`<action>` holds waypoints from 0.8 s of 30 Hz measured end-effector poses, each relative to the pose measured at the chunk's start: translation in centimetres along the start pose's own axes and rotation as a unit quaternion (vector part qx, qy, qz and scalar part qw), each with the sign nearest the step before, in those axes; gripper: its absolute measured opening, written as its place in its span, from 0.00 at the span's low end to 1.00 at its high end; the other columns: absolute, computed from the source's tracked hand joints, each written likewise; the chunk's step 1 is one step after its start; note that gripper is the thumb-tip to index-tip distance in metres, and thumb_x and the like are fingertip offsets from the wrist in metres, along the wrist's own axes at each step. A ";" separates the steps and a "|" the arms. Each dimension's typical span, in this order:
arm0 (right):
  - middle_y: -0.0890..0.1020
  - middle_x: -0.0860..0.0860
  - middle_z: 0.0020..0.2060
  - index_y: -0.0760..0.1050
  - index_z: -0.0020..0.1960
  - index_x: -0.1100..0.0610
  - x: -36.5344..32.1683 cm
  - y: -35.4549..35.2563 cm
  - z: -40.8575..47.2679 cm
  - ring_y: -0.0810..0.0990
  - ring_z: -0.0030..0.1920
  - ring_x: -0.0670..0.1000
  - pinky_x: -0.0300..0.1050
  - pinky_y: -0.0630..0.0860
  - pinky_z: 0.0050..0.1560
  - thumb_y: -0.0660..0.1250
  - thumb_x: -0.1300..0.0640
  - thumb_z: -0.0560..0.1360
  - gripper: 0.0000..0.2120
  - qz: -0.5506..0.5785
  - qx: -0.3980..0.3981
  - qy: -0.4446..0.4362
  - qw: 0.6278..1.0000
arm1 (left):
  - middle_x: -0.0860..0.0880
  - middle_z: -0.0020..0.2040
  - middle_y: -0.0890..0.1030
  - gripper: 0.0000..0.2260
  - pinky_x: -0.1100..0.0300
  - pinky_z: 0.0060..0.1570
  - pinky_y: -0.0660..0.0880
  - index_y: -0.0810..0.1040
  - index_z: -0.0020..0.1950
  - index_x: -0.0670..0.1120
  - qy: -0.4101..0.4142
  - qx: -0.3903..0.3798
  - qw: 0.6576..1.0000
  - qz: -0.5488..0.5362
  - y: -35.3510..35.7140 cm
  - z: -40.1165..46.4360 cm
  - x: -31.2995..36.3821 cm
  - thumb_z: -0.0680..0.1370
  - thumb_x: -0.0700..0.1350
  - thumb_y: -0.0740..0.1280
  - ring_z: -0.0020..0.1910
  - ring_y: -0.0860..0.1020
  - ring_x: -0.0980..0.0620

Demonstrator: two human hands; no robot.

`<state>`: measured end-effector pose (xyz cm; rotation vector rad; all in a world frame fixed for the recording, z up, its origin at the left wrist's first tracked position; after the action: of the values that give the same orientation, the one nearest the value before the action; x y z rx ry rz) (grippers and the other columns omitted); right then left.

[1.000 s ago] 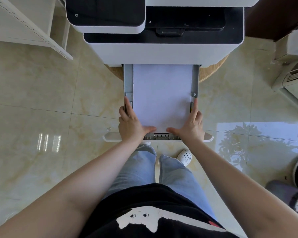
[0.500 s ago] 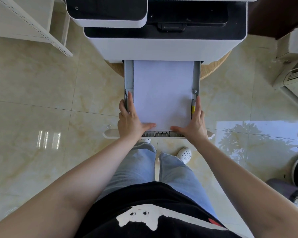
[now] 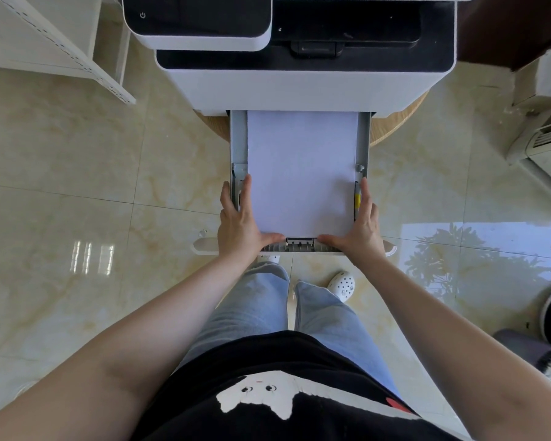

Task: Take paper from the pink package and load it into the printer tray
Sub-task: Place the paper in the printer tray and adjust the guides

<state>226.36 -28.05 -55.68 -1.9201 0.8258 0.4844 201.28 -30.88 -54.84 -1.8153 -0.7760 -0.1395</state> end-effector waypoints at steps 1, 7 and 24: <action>0.63 0.56 0.69 0.38 0.76 0.40 0.0 0.0 0.0 0.65 0.70 0.57 0.60 0.68 0.66 0.83 0.52 0.55 0.66 -0.003 0.001 0.000 1.000 | 0.41 0.77 0.49 0.60 0.43 0.52 0.78 0.46 0.76 0.59 0.002 0.001 1.000 0.003 0.0 0.0 0.0 0.54 0.59 0.81 0.69 0.68 0.37; 0.64 0.55 0.67 0.37 0.75 0.41 0.1 -0.1 0.3 0.67 0.69 0.57 0.58 0.71 0.64 0.82 0.52 0.56 0.66 -0.013 0.020 0.017 1.000 | 0.40 0.77 0.52 0.57 0.43 0.52 0.78 0.49 0.76 0.58 -0.008 0.021 1.000 -0.011 0.0 -0.1 0.1 0.56 0.59 0.80 0.68 0.69 0.37; 0.66 0.55 0.64 0.30 0.73 0.37 -0.1 0.5 0.9 0.69 0.66 0.60 0.56 0.70 0.62 0.82 0.46 0.48 0.72 -0.093 0.060 0.071 0.991 | 0.38 0.74 0.57 0.66 0.49 0.44 0.78 0.41 0.77 0.56 -0.045 0.045 0.996 0.064 -0.1 0.2 0.7 0.50 0.66 0.79 0.57 0.74 0.36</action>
<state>225.93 -27.36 -56.38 -1.9132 0.7394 0.1839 201.71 -30.33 -54.53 -1.7898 -0.7147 0.0611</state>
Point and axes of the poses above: each hand's wrist, its own z-axis towards the middle knuckle, its own y-axis out of the palm, x = y × z, the point moved 9 cm from there along z, towards the middle knuckle
